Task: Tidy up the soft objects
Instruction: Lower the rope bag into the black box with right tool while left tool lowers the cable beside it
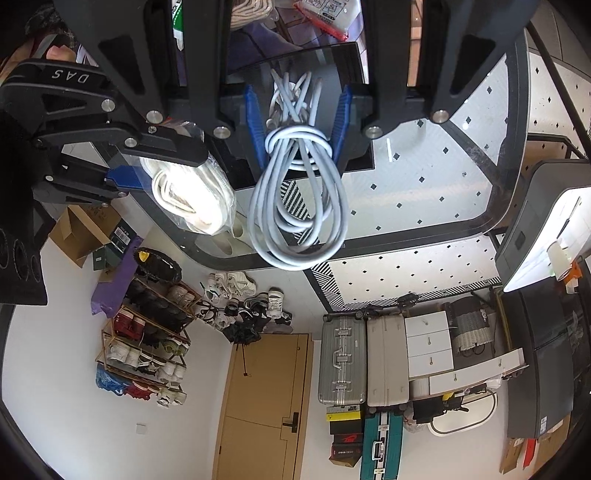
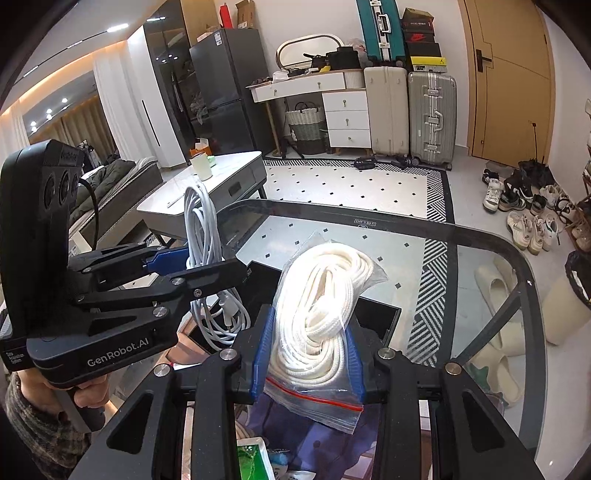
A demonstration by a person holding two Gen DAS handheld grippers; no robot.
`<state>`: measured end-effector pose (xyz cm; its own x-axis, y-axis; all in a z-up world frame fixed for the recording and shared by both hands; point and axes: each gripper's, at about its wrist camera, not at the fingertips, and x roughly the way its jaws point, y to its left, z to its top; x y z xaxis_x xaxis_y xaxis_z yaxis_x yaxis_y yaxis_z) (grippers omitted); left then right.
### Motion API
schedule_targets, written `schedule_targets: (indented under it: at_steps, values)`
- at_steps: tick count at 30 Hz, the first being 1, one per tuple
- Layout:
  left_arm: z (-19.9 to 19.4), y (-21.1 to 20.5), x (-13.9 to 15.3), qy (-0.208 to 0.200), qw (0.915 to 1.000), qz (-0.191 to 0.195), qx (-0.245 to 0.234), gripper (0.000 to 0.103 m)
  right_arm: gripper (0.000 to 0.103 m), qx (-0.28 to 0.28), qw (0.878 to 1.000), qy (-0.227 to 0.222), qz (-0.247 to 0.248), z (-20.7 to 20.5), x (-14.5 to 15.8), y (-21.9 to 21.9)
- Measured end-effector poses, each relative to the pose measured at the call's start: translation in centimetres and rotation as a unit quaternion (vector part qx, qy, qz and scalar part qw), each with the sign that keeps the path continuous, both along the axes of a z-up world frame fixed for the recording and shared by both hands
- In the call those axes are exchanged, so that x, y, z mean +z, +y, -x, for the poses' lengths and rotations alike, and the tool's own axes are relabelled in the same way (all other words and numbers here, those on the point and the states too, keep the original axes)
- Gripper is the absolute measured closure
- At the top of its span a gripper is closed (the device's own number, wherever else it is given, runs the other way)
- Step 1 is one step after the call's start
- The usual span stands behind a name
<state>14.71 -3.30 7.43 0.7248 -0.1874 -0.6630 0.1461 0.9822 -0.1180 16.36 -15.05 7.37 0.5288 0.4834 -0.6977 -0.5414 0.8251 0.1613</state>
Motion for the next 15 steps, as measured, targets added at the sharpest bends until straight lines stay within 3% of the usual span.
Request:
schedule_targets:
  at_steps: [15]
  values:
    - [-2.5, -0.6, -4.0, 0.04, 0.9992, 0.003, -0.004, 0.072, 0.068, 0.0, 0.999, 0.033, 0.02, -4.0, -5.1, 1.4]
